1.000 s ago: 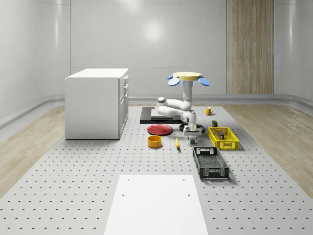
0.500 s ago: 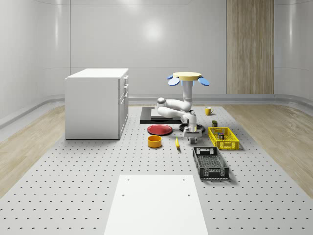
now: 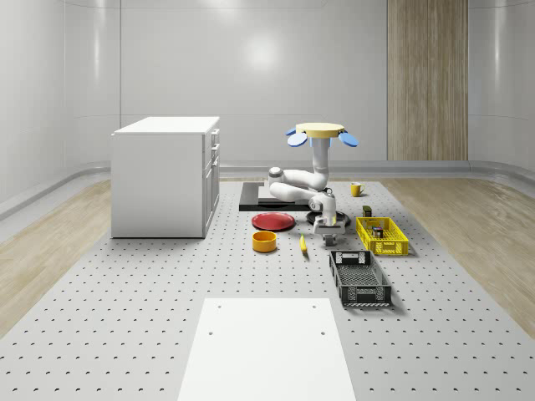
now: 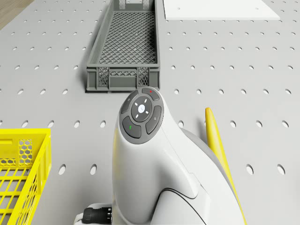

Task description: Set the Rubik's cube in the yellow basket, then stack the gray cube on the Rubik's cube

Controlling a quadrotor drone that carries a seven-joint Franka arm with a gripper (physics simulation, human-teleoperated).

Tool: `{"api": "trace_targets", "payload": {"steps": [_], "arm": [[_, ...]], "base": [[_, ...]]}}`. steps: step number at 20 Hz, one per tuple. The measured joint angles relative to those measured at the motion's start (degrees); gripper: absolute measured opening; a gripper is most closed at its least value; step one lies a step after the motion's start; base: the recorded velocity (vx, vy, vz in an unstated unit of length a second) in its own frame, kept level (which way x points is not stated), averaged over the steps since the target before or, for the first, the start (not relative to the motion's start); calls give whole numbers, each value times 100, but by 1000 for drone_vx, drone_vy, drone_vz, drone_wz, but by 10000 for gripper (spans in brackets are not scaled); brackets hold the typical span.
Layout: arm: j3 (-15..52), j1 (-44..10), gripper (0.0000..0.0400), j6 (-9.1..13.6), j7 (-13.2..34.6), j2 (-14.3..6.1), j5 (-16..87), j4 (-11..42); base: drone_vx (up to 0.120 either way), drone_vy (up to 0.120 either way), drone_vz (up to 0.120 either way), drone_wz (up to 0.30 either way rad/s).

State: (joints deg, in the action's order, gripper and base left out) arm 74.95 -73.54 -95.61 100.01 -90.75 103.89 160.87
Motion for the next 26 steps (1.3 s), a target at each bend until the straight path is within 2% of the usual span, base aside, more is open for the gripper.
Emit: {"api": "trace_targets", "payload": {"steps": [7, 12, 19, 26], "arm": [[10, 8, 254, 26, -4, 23, -1, 4], [287, 58, 251, 137, -11, 34, -257, 66], [664, 104, 251, 261, -19, 32, -613, 127], [767, 111, 251, 277, -19, 14, -716, 139]], "base": [[0, 0, 0, 0], [0, 0, 8, 0], [0, 0, 120, 0], [-114, 114, 120, 0]]}}
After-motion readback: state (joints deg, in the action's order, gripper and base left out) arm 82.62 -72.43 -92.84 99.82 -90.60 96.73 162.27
